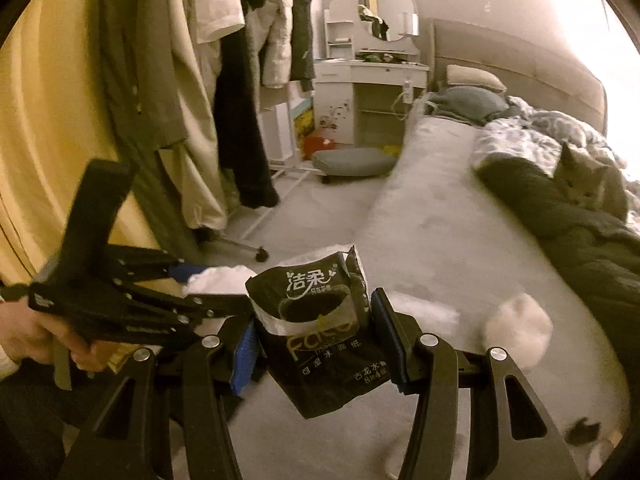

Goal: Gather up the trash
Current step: 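Carry the towel bundle and tissue bag to the black bin and release both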

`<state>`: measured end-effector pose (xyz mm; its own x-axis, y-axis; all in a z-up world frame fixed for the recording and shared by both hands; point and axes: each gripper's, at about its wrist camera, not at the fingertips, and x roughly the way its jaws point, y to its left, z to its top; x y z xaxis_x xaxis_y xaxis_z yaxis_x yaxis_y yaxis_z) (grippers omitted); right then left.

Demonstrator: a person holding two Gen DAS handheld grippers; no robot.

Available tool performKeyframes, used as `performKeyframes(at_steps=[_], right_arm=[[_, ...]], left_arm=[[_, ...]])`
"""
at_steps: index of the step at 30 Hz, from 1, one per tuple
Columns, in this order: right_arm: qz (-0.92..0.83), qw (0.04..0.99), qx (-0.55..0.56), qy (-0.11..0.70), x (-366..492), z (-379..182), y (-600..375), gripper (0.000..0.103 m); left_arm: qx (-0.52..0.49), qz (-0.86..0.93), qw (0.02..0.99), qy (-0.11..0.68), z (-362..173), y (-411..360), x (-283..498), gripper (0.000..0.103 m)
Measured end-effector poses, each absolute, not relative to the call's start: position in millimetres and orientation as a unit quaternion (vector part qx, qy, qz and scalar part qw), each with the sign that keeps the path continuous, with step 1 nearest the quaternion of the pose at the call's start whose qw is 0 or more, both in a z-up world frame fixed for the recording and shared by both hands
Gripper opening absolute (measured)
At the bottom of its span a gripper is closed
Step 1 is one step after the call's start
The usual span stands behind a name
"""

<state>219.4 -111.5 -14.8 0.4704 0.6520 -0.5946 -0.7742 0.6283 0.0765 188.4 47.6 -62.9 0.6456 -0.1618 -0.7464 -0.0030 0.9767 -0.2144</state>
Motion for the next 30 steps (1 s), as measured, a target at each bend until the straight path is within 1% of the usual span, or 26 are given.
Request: performKeyframes(at_steps=[7, 12, 24, 27, 29, 30], right_arm=[[0.436, 0.836, -0.091, 0.321, 220.5, -21.0, -74.4, 0.053], [0.45, 0.82, -0.073, 0.346, 220.0, -27.8, -51.8, 0.053], [0.456, 0.798, -0.101, 0.382, 208.5, -47.7, -7.6, 0.053], [0.459, 0.792, -0.107, 0.387, 205.3, -52.5, 1.9, 0.053], [0.46, 0.789, -0.108, 0.393, 205.0, -55.6, 7.1, 0.053], [0.461, 0.787, -0.109, 0.396, 204.9, -57.2, 9.3, 0.053]], left_arm=[[-0.114, -0.01, 0.887, 0.447, -86.4, 83.7, 183.6, 0.055], [-0.115, 0.003, 0.866, 0.486, -113.4, 99.6, 181.6, 0.056], [-0.144, 0.017, 0.802, 0.579, -178.4, 127.1, 161.8, 0.056], [-0.147, 0.02, 0.789, 0.596, -189.6, 133.4, 154.4, 0.061], [-0.15, 0.015, 0.786, 0.6, -192.2, 135.1, 150.8, 0.068], [-0.15, 0.01, 0.784, 0.602, -193.3, 136.1, 148.5, 0.073]])
